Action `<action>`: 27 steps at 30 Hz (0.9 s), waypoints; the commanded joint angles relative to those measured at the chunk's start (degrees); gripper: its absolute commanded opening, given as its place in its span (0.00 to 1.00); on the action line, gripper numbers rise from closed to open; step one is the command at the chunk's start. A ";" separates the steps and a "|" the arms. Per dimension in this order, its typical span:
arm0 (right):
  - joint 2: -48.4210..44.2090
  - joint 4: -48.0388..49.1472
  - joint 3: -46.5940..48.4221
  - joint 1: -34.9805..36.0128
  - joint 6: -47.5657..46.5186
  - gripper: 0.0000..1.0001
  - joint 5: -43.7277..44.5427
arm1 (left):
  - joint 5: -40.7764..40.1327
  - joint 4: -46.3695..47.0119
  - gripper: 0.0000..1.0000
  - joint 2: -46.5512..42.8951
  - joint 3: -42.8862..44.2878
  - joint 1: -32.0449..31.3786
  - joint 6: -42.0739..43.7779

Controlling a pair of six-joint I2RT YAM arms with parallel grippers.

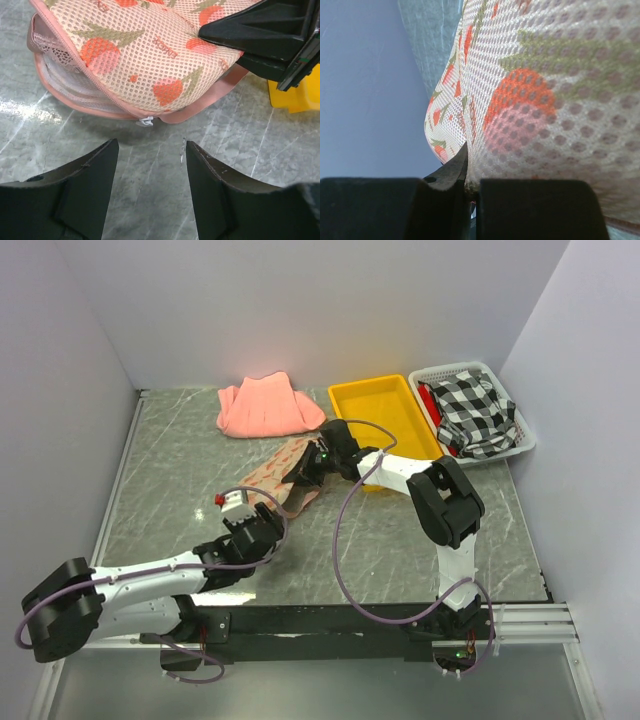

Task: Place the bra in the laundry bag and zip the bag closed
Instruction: Zip the zipper on the laundry bag.

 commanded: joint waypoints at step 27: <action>-3.64 1.62 0.63 -0.24 -0.10 0.07 -1.09 | 4.47 9.05 0.41 8.55 5.93 7.29 5.24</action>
